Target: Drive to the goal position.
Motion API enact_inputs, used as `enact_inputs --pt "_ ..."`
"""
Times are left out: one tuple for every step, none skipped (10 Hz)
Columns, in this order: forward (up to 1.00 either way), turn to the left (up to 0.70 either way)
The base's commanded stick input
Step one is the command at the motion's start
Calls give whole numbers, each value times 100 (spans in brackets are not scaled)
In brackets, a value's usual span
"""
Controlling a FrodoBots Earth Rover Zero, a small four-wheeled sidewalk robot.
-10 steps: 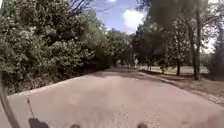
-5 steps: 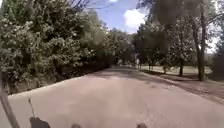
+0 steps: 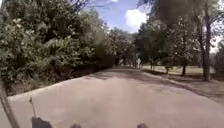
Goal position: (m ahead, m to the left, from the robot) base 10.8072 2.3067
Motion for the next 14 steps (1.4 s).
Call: enact_inputs --pt "70 0" --pt "70 0" --pt "70 0" --pt "70 0" --pt "70 0" --pt "70 0" --pt "70 0" --pt "70 0" --pt "70 0" --pt "70 0" --pt "70 0" --pt "70 0" --pt "70 0" --pt "70 0"
